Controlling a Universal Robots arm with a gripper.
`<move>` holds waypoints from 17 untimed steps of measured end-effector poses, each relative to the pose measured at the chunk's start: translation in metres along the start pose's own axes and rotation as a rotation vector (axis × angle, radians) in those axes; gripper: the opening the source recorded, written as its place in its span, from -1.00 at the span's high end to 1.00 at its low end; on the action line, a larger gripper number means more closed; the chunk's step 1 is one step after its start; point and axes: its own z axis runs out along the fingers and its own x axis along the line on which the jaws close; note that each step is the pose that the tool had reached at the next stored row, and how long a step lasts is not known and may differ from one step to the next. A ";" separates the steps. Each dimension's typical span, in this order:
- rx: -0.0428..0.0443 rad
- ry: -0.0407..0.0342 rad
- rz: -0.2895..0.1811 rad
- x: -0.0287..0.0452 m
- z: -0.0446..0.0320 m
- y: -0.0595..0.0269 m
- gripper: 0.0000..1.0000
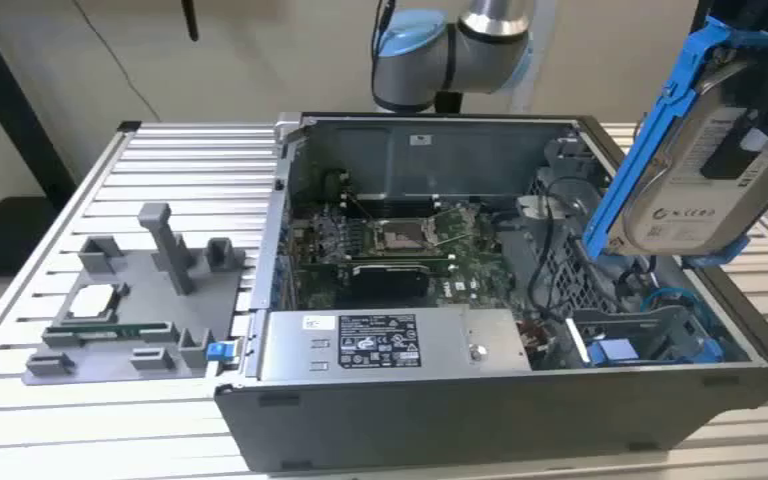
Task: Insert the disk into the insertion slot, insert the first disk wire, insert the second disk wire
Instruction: 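Insert the disk into the insertion slot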
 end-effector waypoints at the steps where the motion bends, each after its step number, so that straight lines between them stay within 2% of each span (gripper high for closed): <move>1: 0.0000 0.0000 0.000 0.0000 0.0000 0.0000 1.00; 12: 0.0000 -0.0001 0.000 0.0001 0.0001 -0.0001 1.00; 17: -0.0002 0.0000 0.000 0.0022 0.0020 -0.0046 1.00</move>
